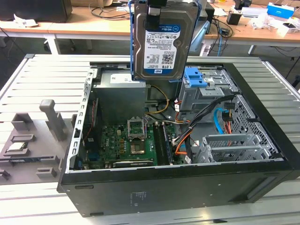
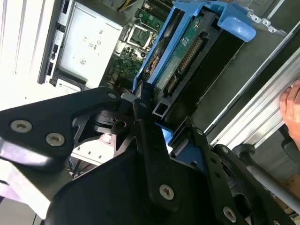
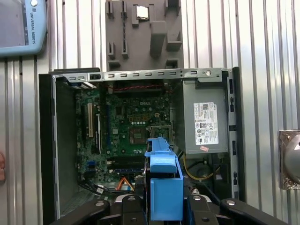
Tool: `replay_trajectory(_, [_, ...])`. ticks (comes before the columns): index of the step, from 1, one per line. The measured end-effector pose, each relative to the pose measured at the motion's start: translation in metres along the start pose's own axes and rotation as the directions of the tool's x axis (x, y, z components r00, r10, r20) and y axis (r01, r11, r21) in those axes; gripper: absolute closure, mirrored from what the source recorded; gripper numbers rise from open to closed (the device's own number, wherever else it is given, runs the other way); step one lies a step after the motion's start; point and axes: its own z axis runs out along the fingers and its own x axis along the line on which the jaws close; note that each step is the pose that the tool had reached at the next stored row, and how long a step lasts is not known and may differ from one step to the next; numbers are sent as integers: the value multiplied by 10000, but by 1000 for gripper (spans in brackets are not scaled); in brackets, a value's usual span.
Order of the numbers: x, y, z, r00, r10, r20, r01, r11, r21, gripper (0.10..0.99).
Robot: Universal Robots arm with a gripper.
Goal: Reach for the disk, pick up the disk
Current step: 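Pick up the disk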
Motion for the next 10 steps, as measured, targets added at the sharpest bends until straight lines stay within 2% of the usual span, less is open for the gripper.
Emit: replay_trajectory(10, [161, -5, 1, 10000, 0, 0, 0, 10000, 0, 722])
